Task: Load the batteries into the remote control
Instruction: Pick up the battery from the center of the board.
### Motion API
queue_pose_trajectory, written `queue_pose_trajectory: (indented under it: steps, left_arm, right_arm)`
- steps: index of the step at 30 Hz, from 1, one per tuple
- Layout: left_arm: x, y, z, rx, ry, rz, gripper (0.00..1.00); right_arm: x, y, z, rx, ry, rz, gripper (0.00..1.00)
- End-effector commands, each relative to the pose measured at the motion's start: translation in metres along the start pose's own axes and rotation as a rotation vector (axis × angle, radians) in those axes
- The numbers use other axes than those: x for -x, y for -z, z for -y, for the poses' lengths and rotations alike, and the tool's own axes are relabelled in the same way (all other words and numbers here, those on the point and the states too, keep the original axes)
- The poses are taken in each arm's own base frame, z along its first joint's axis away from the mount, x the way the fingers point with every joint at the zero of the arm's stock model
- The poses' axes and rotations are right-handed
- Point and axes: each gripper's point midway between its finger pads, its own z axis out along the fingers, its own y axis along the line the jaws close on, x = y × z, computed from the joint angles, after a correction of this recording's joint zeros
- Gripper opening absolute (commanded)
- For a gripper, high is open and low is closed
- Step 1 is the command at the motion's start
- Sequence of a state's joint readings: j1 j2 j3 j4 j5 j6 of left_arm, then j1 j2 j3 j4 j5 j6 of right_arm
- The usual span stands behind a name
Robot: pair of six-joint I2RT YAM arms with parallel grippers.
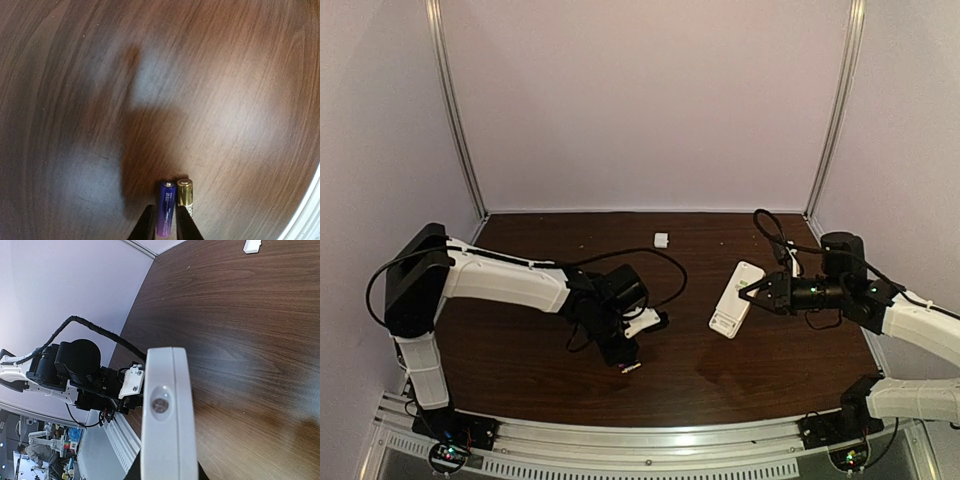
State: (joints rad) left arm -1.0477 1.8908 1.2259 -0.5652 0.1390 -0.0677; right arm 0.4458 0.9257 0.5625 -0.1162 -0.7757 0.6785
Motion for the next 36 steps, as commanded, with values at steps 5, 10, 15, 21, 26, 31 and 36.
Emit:
queue_pose_trajectory:
  steps: [5, 10, 15, 21, 26, 31, 36]
  left_arm:
    - [-0.003, -0.009, 0.003, -0.011, -0.021, -0.037, 0.15]
    - [-0.008, -0.014, -0.005, 0.022, -0.017, -0.066, 0.13]
    - [-0.015, -0.017, -0.017, 0.072, -0.003, -0.104, 0.08]
    - [-0.019, -0.014, -0.032, 0.108, 0.024, -0.121, 0.00]
    - [-0.008, -0.005, -0.032, 0.108, 0.032, -0.074, 0.00]
    - [0.021, 0.032, -0.001, -0.027, -0.013, 0.103, 0.00]
    - [0.035, 0.060, 0.074, -0.202, -0.173, 0.196, 0.00]
  right_arm:
    - [0.003, 0.000, 0.001, 0.019, 0.027, 0.009, 0.00]
    - [0.005, -0.001, 0.003, 0.020, 0.026, 0.008, 0.00]
    - [0.005, -0.002, 0.005, 0.018, 0.024, 0.005, 0.00]
    - [0.005, 0.000, 0.008, 0.011, 0.021, 0.002, 0.00]
    - [0.002, 0.001, 0.010, 0.003, 0.014, -0.001, 0.00]
    - [-0.001, 0.003, 0.013, -0.008, 0.009, -0.009, 0.00]
    - [-0.001, 0.005, 0.014, -0.015, 0.009, -0.005, 0.00]
